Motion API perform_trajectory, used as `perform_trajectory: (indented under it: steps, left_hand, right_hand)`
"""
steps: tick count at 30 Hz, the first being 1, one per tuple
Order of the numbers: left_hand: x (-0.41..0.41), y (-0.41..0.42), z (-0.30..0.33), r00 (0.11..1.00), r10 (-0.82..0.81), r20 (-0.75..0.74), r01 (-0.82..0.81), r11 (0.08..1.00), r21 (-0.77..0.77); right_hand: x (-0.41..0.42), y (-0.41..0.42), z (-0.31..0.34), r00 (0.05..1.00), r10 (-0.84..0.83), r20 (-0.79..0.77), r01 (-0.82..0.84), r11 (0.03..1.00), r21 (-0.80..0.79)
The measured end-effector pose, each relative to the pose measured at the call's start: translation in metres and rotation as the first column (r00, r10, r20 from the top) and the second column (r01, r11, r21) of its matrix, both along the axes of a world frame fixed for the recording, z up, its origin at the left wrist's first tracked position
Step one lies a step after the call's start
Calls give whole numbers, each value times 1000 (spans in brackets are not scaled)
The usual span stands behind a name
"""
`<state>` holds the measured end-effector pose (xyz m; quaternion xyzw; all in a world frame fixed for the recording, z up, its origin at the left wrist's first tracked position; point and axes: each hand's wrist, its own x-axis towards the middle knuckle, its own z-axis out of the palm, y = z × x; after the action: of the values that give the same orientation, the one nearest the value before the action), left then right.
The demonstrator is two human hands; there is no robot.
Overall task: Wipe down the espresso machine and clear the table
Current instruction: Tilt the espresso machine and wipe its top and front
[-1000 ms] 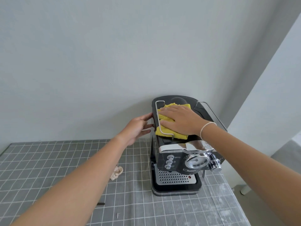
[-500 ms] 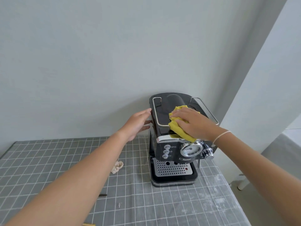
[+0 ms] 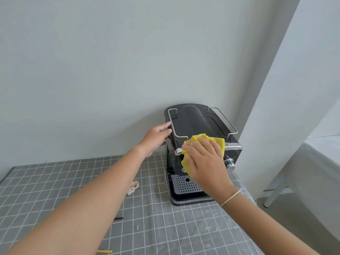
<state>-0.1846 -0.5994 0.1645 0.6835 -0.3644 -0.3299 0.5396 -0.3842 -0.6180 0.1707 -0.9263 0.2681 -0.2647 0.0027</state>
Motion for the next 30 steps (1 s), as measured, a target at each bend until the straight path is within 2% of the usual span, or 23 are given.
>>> perform_trajectory:
  steps: [5, 14, 20, 25, 28, 30]
  left_hand:
    - [4, 0, 0, 1000, 21, 22, -21, 1000, 2]
    - [12, -1, 1, 1000, -20, -15, 20, 999, 37]
    - [13, -2, -1, 999, -4, -54, 5, 1000, 23]
    - [7, -6, 6, 995, 66, -72, -66, 998, 9]
    - [2, -11, 16, 987, 159, 9, -158, 985, -72]
    - [-4, -14, 27, 970, 195, 148, -174, 975, -140]
  right_hand:
    - [19, 16, -1, 997, -79, -24, 76, 991, -106]
    - [57, 30, 4, 931, -269, -246, 252, 963, -98]
    - [22, 20, 3, 971, -191, -141, 170, 974, -148]
    - [-12, -8, 1, 996, -86, -36, 85, 996, -22]
    - [-16, -18, 4, 998, -56, 30, 54, 996, 68]
    - [-15, -25, 6, 993, -59, 100, 43, 987, 155]
